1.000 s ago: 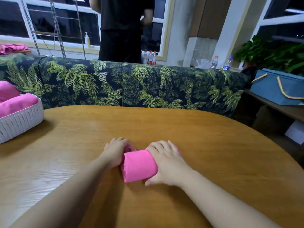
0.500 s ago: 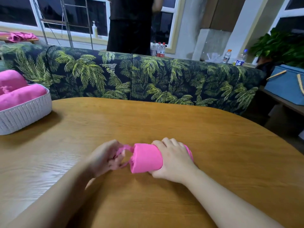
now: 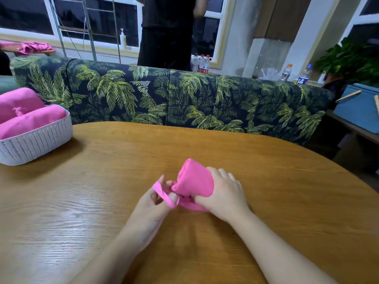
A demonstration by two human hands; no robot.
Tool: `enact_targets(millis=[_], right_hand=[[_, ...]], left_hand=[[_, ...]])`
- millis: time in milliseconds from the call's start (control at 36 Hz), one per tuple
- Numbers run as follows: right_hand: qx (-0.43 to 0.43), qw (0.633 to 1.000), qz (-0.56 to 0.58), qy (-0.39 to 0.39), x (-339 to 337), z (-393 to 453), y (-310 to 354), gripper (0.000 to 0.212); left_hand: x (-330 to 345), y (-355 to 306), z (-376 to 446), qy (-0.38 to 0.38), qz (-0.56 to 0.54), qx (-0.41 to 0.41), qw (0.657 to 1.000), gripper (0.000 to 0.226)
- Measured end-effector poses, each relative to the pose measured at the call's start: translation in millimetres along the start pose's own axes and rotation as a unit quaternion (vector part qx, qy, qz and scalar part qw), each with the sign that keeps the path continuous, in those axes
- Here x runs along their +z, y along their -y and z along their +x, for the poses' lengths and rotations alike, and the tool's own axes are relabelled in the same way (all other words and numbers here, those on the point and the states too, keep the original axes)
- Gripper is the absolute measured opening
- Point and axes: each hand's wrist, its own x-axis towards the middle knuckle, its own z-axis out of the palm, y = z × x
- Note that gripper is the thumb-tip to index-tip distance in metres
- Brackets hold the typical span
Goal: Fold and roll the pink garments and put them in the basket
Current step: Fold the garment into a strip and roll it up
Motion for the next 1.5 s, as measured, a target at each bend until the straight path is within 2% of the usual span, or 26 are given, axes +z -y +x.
enact_targets(millis=[111,222,361,417,528,556,667,722,806,917,972,1028,1056,1139,1222,1250,1306,1361,1444,1500], right_hand=[[-0.025,0.999,-0.026,-0.031,3,-15,7,0.089],[-0.041,0.996,-0.011,-0.083,9,-26,7,0.084],[-0.074,0.985,-0.041,-0.148,16,-35,11,0.073],[-0.109,0.98,-0.06,-0.157,19,-40,12,0.072],[-0.155,0.974,-0.077,-0.148,24,-46,13,0.079],[-0.166,0.972,-0.08,-0.148,24,-47,12,0.082],[-0.232,0.961,-0.082,-0.124,20,-47,-2,0.096],[-0.221,0.968,-0.076,-0.089,17,-45,-18,0.1],[-0.153,0.985,-0.064,-0.044,10,-44,-36,0.098],[-0.15,0.986,-0.06,-0.049,10,-41,-30,0.082],[-0.146,0.986,-0.063,-0.06,12,-38,-26,0.075],[-0.134,0.987,-0.067,-0.054,12,-36,-22,0.072],[-0.124,0.989,-0.067,-0.041,10,-34,-20,0.071],[-0.079,0.996,-0.037,0.019,7,-21,-17,0.063],[-0.036,0.999,0.0,0.033,4,-8,-11,0.068],[-0.018,0.999,0.017,0.031,1,-4,-7,0.066],[0.026,0.997,0.066,0.03,-5,1,1,0.054],[0.047,0.991,0.12,0.028,-8,5,11,0.05],[0.014,0.984,0.166,0.06,-2,7,37,0.049],[-0.007,0.98,0.182,0.083,4,11,56,0.049]], left_hand=[[-2,-9,6,0.009,0.062,0.012,0.998,0.14],[1,-10,11,0.039,0.125,-0.008,0.991,0.132],[2,-19,17,0.079,0.247,-0.021,0.965,0.105],[2,-24,19,0.112,0.323,-0.035,0.939,0.082],[6,-29,28,0.152,0.409,-0.041,0.899,0.038],[9,-31,31,0.153,0.413,-0.047,0.897,0.037],[16,-36,41,0.158,0.415,-0.098,0.891,0.061],[17,-39,42,0.169,0.447,-0.103,0.872,0.045],[15,-40,43,0.185,0.464,-0.108,0.859,0.022],[21,-41,43,0.208,0.486,-0.055,0.847,0.031],[27,-36,45,0.223,0.539,0.005,0.812,0.04],[35,-31,45,0.192,0.615,0.096,0.759,0.046],[38,-30,42,0.169,0.626,0.141,0.748,0.046],[45,-30,27,0.157,0.578,0.18,0.78,0.043],[40,-26,14,0.167,0.554,0.207,0.789,0.038],[33,-25,11,0.156,0.53,0.207,0.807,0.032],[13,-25,9,0.114,0.45,0.17,0.869,0.026],[-11,-27,10,0.059,0.393,0.125,0.909,0.042],[-43,-36,13,-0.008,0.384,0.096,0.918,0.055],[-59,-47,18,-0.051,0.369,0.087,0.924,0.047]])
